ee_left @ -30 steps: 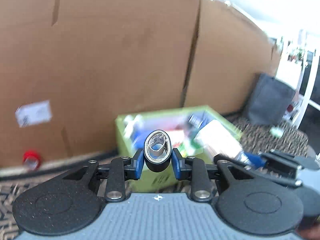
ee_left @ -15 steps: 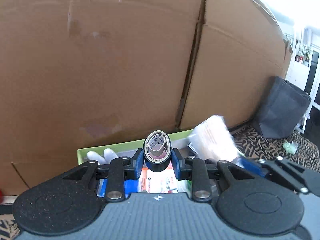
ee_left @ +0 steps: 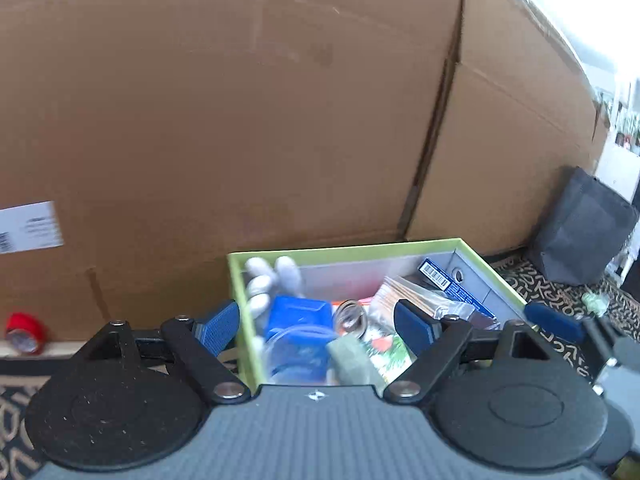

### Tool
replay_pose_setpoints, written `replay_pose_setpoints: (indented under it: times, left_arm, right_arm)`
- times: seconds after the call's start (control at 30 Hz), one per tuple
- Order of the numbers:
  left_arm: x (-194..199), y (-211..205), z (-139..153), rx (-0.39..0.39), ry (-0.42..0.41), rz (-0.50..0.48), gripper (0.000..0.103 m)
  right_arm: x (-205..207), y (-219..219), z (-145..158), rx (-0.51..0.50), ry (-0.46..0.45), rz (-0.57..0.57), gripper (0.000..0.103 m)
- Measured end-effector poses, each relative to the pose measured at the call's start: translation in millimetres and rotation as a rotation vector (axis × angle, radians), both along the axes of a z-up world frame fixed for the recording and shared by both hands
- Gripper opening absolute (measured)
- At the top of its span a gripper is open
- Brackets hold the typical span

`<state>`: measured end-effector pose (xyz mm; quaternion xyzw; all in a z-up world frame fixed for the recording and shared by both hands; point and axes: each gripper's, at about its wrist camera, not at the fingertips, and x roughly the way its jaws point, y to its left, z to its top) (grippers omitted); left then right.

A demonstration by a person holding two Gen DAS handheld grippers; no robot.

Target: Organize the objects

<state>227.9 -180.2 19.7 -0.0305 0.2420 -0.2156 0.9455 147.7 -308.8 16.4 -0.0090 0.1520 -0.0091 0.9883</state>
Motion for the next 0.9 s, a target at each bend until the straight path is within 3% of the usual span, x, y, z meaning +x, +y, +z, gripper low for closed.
replay_pose_setpoints:
  times: [0.27,0.53,0.67,0.9]
  left_arm:
    - [-46.1,86.9,-1.7,-0.003,-0.027,0.172,0.091]
    - [-48.9,201.0,-46.2,0.075,0.079,0.443,0.091]
    - [-41.8,261.0,-58.8,0.052,0.115,0.592,0.091]
    - [5.1,308.7,-68.1,0.066,0.125,0.713,0.087]
  right_arm:
    - [-42.7,44.9,34.6,0.002,-0.118,0.121,0.103]
    - [-61.5,129.5,16.6,-0.073,-0.033,0.343,0.103]
    - [-65.4,171.7,3.2,-0.13,0.011,0.439,0.103]
    - [-69.2,218.6,-8.8,-0.166,0.071,0.52,0.103]
